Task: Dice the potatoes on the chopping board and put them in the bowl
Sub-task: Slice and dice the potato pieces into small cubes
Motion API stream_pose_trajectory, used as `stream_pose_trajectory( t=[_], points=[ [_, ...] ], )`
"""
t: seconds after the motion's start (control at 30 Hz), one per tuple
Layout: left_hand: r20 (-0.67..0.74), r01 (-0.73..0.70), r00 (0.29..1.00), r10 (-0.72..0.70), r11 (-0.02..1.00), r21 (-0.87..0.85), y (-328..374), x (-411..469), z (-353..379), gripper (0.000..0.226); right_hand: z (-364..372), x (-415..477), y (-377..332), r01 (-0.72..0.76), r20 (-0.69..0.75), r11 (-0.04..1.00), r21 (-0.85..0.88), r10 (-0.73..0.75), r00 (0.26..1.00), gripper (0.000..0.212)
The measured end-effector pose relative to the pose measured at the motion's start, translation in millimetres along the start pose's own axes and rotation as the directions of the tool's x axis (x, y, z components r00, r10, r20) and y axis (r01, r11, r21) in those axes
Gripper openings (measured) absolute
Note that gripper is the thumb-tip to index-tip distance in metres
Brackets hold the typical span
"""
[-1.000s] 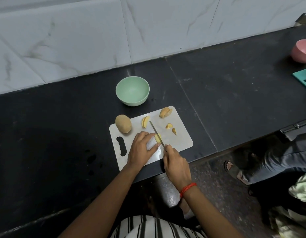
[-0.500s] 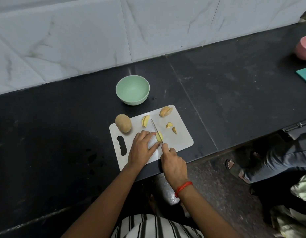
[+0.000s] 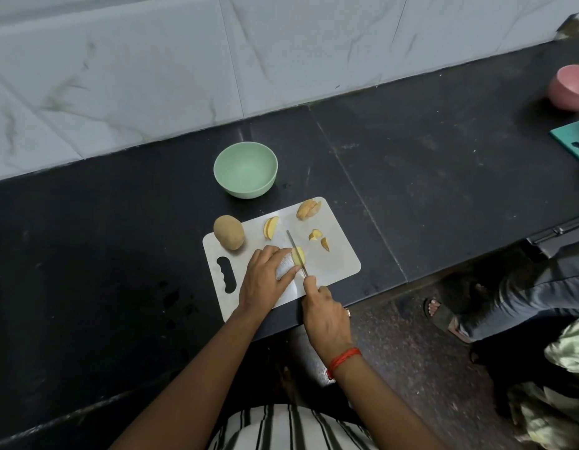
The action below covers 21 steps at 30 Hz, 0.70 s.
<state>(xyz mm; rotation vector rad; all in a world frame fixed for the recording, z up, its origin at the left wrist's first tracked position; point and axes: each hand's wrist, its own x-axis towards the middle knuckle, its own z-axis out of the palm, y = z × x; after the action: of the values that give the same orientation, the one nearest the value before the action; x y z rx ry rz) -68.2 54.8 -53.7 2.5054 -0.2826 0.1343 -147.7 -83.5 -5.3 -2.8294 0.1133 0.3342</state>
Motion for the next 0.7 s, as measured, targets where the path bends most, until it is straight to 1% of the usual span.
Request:
stream_pose_trajectory(
  t=[0.13, 0.4, 0.57, 0.7],
  points=[
    [0.010, 0.005, 1.000, -0.005, 1.000, 0.006, 1.1, 0.2, -0.7, 0.048, 1.4, -12.8, 4.8, 0.013, 0.009, 1.000, -0.018, -0.013, 1.000, 0.029],
    [0.023, 0.015, 1.000, -0.016, 1.000, 0.005, 3.2, -0.5, -1.8, 0.050, 1.4, -37.4, 17.3, 0.016, 0.020, 1.000, 0.000, -0.016, 1.000, 0.041],
    [0.018, 0.010, 1.000, -0.010, 1.000, 0.003, 6.9, -1.0, -4.2, 0.048, -1.5, -52.9, 23.0, 0.011, 0.034, 1.000, -0.009, -0.010, 0.999, 0.041],
    [0.009, -0.001, 1.000, 0.001, 1.000, 0.006, 7.5, -2.2, -5.0, 0.044, -3.8, -62.0, 26.1, -0.004, 0.033, 1.000, 0.026, 0.003, 0.999, 0.040]
  ],
)
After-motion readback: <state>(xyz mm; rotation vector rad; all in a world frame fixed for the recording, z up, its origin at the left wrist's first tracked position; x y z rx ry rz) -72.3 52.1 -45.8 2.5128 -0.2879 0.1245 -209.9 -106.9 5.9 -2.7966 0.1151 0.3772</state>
